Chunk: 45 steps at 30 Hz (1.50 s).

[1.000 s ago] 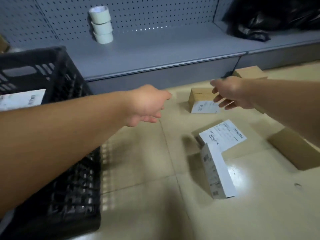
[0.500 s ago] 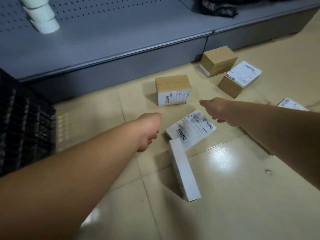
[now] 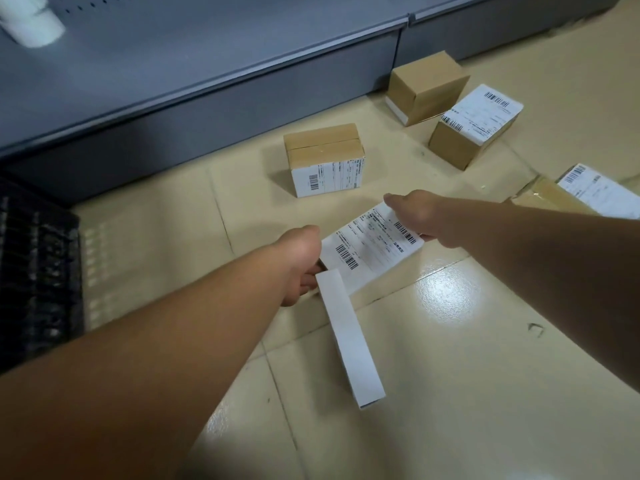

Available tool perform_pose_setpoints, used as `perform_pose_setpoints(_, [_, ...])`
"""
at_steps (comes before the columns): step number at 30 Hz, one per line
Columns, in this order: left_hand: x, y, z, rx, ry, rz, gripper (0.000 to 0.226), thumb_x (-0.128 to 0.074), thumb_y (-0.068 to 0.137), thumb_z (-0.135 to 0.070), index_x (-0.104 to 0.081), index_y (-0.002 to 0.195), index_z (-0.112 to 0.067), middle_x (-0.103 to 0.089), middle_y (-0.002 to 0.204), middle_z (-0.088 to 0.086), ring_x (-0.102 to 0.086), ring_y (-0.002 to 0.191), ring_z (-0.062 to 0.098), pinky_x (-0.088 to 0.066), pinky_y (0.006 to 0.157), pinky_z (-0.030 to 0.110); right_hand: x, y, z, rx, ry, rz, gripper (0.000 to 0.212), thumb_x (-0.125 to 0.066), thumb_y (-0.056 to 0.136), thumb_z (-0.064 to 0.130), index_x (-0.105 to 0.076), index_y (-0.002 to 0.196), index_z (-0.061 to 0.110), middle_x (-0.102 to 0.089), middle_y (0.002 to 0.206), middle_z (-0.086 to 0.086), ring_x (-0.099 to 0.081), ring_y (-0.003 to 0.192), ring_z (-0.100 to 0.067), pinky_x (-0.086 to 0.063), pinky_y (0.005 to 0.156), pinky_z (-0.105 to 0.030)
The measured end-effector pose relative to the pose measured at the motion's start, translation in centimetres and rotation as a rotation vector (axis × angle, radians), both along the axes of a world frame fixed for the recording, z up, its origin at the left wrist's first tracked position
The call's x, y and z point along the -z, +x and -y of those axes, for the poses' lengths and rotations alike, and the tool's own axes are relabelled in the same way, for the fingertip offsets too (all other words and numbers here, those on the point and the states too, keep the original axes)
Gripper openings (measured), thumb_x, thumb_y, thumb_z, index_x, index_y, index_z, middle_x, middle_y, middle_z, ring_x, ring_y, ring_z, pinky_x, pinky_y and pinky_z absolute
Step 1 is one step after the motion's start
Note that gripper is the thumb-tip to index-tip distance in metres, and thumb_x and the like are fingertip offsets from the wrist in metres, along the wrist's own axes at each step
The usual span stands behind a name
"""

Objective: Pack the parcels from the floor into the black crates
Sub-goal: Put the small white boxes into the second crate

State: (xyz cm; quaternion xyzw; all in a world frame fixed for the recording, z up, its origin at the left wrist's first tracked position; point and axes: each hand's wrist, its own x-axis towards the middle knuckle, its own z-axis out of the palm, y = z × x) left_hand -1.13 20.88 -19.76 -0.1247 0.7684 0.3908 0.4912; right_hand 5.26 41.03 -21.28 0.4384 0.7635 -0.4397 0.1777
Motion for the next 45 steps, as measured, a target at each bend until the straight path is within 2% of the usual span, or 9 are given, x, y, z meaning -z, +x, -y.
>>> perform_pose_setpoints(5, [-0.8, -0.4, -0.4, -0.052, 0.067, -0.019, 0.049, -0.039, 0.100, -0.052, -0.067, 0.103, -0.012, -0.077, 0.101, 0.008, -0.072, 0.097, 0.024, -0.053, 0.099, 0.038, -0.3, 0.3, -0.1, 0.112, -0.092, -0.056, 0.046, -0.036, 0.102, 0.051, -0.063, 0.098, 0.013, -0.074, 0.106, -0.009, -0.069, 0.088, -0.024, -0.055, 0.095, -0.044])
perform_pose_setpoints(10, [-2.9, -1.7, -0.4, -0.107, 0.201, -0.070, 0.045, -0.046, 0.097, -0.057, -0.070, 0.105, -0.019, -0.076, 0.108, 0.003, -0.069, 0.103, 0.021, -0.046, 0.084, 0.032, -3.1, 0.2, -0.1, 0.247, -0.168, -0.169, 0.041, -0.037, 0.103, 0.048, -0.060, 0.093, 0.015, -0.073, 0.058, 0.003, -0.074, 0.056, -0.016, -0.057, 0.054, -0.026])
perform_pose_setpoints(12, [-4.1, -2.1, -0.1, -0.108, 0.243, -0.096, 0.046, -0.050, 0.095, -0.055, -0.072, 0.118, -0.022, -0.078, 0.112, 0.001, -0.071, 0.108, 0.022, -0.049, 0.092, 0.031, -4.3, 0.0, 0.4, 0.271, -0.179, -0.213, 0.043, -0.036, 0.103, 0.048, -0.062, 0.094, 0.015, -0.073, 0.059, 0.001, -0.074, 0.056, -0.017, -0.055, 0.051, -0.026])
perform_pose_setpoints(15, [-5.9, -2.6, 0.7, -0.120, 0.316, -0.177, 0.042, -0.050, 0.094, -0.048, -0.073, 0.120, -0.025, -0.079, 0.109, -0.005, -0.074, 0.104, 0.020, -0.048, 0.107, 0.038, -5.9, -0.6, 1.6, 0.323, -0.198, -0.289, 0.045, -0.035, 0.102, 0.048, -0.063, 0.094, 0.014, -0.074, 0.074, -0.004, -0.075, 0.068, -0.022, -0.057, 0.055, -0.029])
perform_pose_setpoints(20, [-9.8, -4.5, 4.0, -0.158, 0.349, -0.290, 0.042, -0.042, 0.097, -0.047, -0.074, 0.114, -0.026, -0.079, 0.090, -0.011, -0.075, 0.091, 0.015, -0.050, 0.101, 0.038, -9.3, -2.6, 5.2, 0.357, -0.200, -0.388, 0.043, -0.032, 0.099, 0.046, -0.063, 0.095, 0.016, -0.075, 0.087, -0.005, -0.077, 0.068, -0.021, -0.061, 0.062, -0.031])
perform_pose_setpoints(25, [-13.8, -7.0, 10.3, -0.151, 0.397, -0.363, 0.051, -0.039, 0.101, -0.048, -0.080, 0.076, -0.031, -0.077, 0.074, -0.015, -0.077, 0.087, 0.012, -0.049, 0.086, 0.040, -12.9, -5.1, 10.4, 0.294, -0.252, -0.474, 0.043, -0.033, 0.101, 0.046, -0.064, 0.103, 0.016, -0.077, 0.091, -0.004, -0.076, 0.067, -0.019, -0.062, 0.064, -0.032])
perform_pose_setpoints(32, [-21.3, -10.3, 21.6, -0.166, 0.379, -0.470, 0.048, -0.037, 0.102, -0.056, -0.066, 0.122, -0.024, -0.080, 0.106, -0.001, -0.074, 0.103, 0.021, -0.049, 0.105, 0.049, -19.0, -8.1, 19.3, 0.161, -0.381, -0.615, 0.044, -0.035, 0.104, 0.040, -0.064, 0.105, 0.008, -0.078, 0.093, -0.013, -0.077, 0.076, -0.024, -0.063, 0.075, -0.037])
perform_pose_setpoints(38, [-27.0, -11.6, 31.0, -0.108, 0.314, -0.545, 0.059, -0.030, 0.103, -0.060, -0.064, 0.128, -0.019, -0.078, 0.113, 0.004, -0.074, 0.107, 0.023, -0.050, 0.101, 0.046, -22.1, -9.8, 27.1, 0.042, -0.558, -0.668, 0.051, -0.041, 0.102, 0.042, -0.066, 0.110, -0.001, -0.078, 0.095, -0.016, -0.076, 0.089, -0.029, -0.059, 0.088, -0.042])
perform_pose_setpoints(45, [-28.5, -11.9, 41.6, -0.191, 0.321, -0.560, 0.065, -0.027, 0.105, -0.059, -0.067, 0.127, -0.012, -0.076, 0.118, 0.010, -0.074, 0.108, 0.026, -0.056, 0.091, 0.045, -24.6, -10.7, 35.3, -0.084, -0.711, -0.682, 0.053, -0.043, 0.101, 0.045, -0.062, 0.117, -0.002, -0.077, 0.099, -0.017, -0.076, 0.092, -0.030, -0.061, 0.081, -0.037])
